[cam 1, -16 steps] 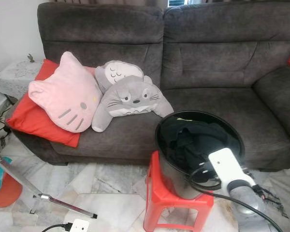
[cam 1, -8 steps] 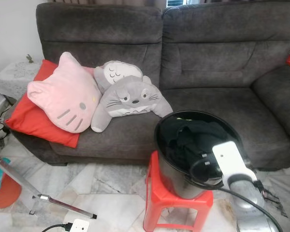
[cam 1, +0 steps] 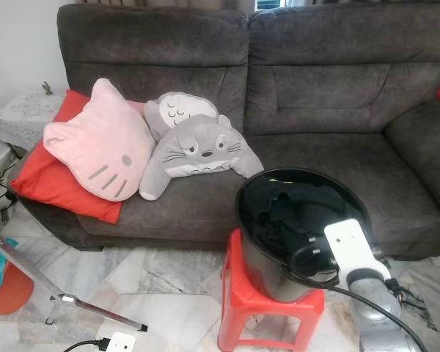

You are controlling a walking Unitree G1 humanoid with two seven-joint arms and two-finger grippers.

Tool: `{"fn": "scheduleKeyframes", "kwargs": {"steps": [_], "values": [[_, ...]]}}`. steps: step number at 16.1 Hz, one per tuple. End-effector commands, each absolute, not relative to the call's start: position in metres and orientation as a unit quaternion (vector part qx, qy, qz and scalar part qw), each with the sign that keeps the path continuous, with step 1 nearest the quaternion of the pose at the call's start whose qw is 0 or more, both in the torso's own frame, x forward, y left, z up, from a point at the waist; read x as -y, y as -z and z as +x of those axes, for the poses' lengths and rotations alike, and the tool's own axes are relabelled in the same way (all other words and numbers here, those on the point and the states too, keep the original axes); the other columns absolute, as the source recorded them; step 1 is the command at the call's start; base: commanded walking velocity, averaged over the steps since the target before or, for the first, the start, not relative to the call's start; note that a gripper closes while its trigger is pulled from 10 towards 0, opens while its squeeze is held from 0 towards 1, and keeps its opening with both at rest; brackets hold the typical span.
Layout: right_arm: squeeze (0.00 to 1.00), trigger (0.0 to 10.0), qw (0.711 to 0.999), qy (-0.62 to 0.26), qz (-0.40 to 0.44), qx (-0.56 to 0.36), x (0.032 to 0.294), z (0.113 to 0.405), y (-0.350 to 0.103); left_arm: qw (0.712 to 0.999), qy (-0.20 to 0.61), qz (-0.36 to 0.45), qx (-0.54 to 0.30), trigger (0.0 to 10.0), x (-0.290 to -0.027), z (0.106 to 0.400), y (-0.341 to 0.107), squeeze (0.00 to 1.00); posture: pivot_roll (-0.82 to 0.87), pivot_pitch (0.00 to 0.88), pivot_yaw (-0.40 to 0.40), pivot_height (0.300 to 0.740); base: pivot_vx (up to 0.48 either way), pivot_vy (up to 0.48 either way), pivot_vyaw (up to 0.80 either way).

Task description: Hang hanger

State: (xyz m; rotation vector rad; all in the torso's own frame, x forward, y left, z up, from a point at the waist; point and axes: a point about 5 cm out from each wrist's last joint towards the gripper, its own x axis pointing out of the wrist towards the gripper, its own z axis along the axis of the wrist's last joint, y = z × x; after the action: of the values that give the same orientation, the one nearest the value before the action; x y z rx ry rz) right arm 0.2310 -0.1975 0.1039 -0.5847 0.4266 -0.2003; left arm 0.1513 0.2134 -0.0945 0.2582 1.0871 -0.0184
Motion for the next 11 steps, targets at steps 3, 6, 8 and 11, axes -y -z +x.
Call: {"fn": "scheduleKeyframes", "kwargs": {"steps": [3, 6, 8, 11], "values": [[0.00, 10.0, 0.932, 0.096, -0.277, -0.214, 0.199, 0.233, -0.101, 0.843, 0.013, 0.127, -0.523, 10.0, -0.214, 0.148, 0.096, 0.00, -0.21, 0.000, 0.025, 0.740, 0.000, 0.000, 0.00], [0.00, 10.0, 0.937, 0.089, -0.277, -0.191, 0.196, 0.240, -0.102, 0.843, 0.012, 0.128, -0.522, 10.0, -0.214, 0.148, 0.096, 0.00, -0.21, 0.000, 0.027, 0.740, 0.000, 0.000, 0.00], [0.00, 10.0, 0.937, 0.086, -0.282, -0.186, 0.197, 0.244, -0.098, 0.843, 0.012, 0.129, -0.521, 10.0, -0.214, 0.148, 0.096, 0.00, -0.21, 0.000, 0.026, 0.740, 0.000, 0.000, 0.00], [0.00, 10.0, 0.938, 0.074, -0.290, -0.173, 0.194, 0.248, -0.097, 0.844, 0.010, 0.128, -0.521, 10.0, -0.214, 0.148, 0.096, 0.00, -0.21, 0.000, 0.023, 0.740, 0.000, 0.000, 0.00]]}}
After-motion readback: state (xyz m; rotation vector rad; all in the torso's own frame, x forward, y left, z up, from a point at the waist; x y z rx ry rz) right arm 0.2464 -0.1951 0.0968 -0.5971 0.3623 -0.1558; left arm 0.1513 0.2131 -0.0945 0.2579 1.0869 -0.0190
